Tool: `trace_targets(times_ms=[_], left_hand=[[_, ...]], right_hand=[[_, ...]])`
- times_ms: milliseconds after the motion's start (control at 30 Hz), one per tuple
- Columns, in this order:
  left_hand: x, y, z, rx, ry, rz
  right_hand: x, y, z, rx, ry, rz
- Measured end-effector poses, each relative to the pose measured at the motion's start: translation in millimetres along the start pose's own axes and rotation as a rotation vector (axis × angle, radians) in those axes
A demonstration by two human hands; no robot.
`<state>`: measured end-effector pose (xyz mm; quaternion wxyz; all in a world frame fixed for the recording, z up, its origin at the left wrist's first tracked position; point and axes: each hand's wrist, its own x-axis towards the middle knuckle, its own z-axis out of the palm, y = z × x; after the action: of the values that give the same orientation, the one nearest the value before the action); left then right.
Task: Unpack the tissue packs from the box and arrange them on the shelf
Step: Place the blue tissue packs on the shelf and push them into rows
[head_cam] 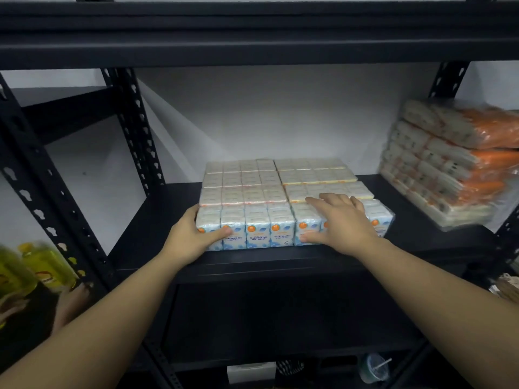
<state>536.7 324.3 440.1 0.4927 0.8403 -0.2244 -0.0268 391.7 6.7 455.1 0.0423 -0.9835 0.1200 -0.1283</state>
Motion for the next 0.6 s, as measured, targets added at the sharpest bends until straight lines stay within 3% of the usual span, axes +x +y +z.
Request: trace_targets(times_ms=[333, 600], left_hand=[[8.7, -4.4, 0.2, -0.037, -0.059, -0.014], [27.0, -3.6, -1.5, -0.14, -0.157, -0.037]], right_hand=[[19.8, 8.6, 10.1, -0.032, -0.066, -0.097], [28.6, -11.8, 0.1, 0.013, -0.123, -0.031]])
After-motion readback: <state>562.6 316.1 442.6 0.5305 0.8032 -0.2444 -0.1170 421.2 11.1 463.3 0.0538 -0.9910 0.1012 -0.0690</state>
